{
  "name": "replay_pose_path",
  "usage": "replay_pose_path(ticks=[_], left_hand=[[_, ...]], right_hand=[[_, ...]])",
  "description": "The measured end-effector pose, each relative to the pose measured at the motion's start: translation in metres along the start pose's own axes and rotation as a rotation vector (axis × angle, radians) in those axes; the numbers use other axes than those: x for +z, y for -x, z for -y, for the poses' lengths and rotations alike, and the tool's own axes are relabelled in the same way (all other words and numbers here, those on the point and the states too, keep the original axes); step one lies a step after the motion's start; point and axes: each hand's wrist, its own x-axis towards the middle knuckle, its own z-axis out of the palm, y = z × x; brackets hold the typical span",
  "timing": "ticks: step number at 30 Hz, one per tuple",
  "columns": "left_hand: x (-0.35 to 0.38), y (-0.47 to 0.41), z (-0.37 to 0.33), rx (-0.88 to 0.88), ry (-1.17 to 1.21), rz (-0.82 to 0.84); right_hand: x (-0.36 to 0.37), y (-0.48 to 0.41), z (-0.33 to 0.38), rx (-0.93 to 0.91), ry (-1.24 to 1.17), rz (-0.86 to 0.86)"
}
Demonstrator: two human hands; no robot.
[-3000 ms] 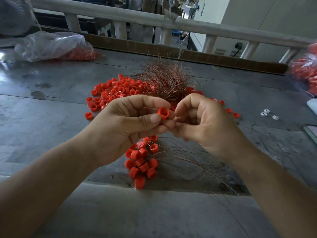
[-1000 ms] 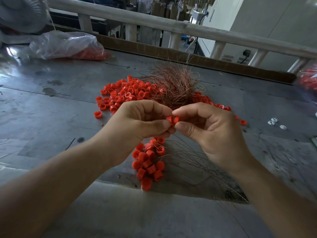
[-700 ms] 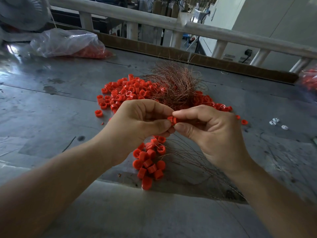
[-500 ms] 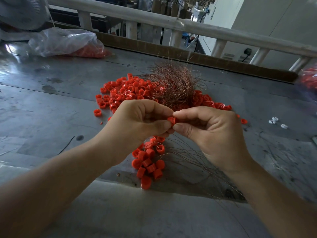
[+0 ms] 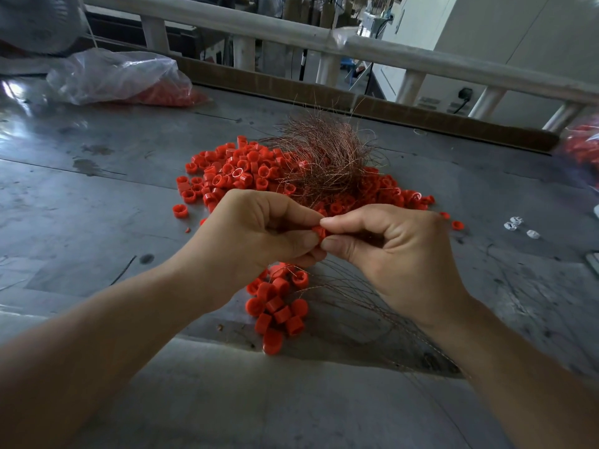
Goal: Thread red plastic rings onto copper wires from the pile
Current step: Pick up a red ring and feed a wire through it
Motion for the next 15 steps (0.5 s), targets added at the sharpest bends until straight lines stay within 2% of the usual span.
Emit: replay_pose_path(ticks=[9,15], left_hand=[[-0.0028,0.0001,0.002,-0.013,0.068,0.033],[-0.0066,-0.0018,0.0006,-0.067,0.209,0.116]], right_hand=[[-0.0003,-0.0006,0.0032,-0.033,0.001,-0.016],[-0.0053,-0.0056,0.0027,-0.007,-0.123,0.043]])
